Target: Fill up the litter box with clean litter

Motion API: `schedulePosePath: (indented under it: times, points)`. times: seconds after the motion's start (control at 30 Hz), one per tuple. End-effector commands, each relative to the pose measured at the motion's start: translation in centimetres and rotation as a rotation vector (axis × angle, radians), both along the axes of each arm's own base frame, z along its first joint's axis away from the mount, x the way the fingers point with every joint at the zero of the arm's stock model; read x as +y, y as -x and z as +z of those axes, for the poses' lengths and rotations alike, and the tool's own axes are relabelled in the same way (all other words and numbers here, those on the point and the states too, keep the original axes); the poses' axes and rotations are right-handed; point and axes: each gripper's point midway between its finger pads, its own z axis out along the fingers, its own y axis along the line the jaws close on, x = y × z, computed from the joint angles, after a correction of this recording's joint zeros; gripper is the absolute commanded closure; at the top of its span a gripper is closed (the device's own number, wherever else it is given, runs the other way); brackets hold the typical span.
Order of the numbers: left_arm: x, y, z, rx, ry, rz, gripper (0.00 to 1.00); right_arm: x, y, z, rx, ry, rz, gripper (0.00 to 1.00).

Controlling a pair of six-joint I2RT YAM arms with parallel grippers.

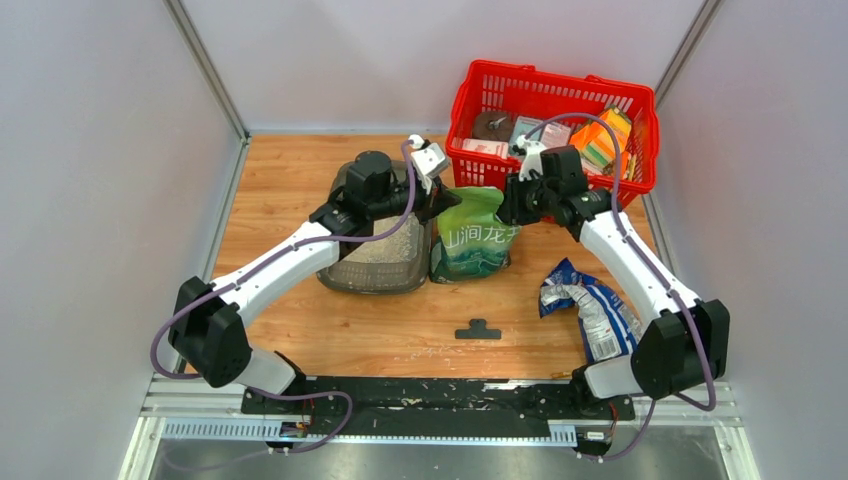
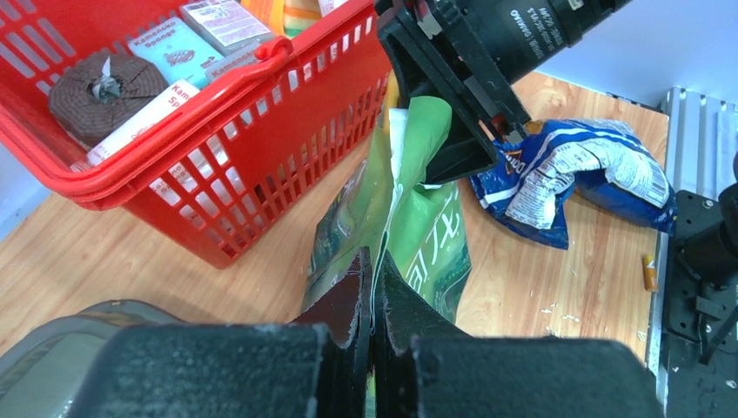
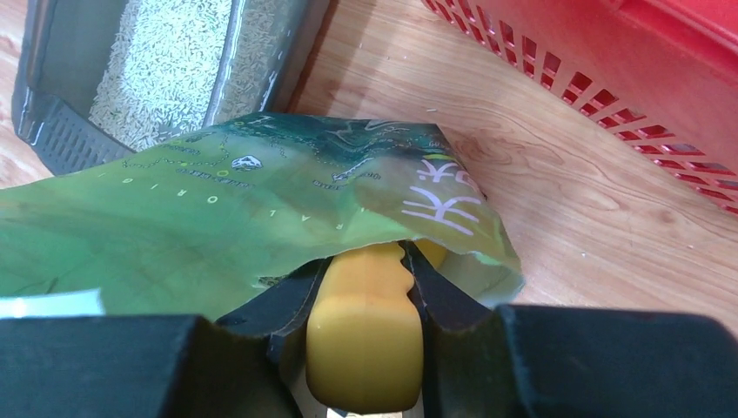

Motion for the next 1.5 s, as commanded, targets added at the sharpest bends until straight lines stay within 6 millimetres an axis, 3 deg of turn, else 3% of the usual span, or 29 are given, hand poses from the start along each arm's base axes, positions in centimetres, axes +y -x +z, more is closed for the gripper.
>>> schedulePosePath:
  times: [0.0,0.13,0.33,0.57,1.07,1.47]
  points:
    - [0.5,-0.1,7.4,-0.182,0.142,0.019,1.00,0.9,6.3,-6.9,0.404,-0.090,0.096,1.00]
    - [0.5,-0.2,7.1,-0.178,0.121,0.017,1.00,1.5,5.8,-4.2,0.430,-0.304,0.142,1.00]
    - [0.6,-0.5,6.8,-0.197,0.067,0.014,1.00,0.2,4.5,-1.4,0.454,-0.507,0.109,1.00]
    - [0.8,-1.3,6.9,-0.250,0.001,0.021,1.00,-2.8,2.0,1.4,0.468,-0.733,-0.041,1.00]
    - [1.5,-0.6,7.7,-0.281,-0.051,0.008,1.00,-8.1,1.4,5.3,0.335,-0.841,-0.146,1.00]
    - [1.8,-0.2,7.8,-0.291,-0.067,-0.006,1.00,-8.3,2.1,6.8,0.280,-0.945,-0.073,1.00]
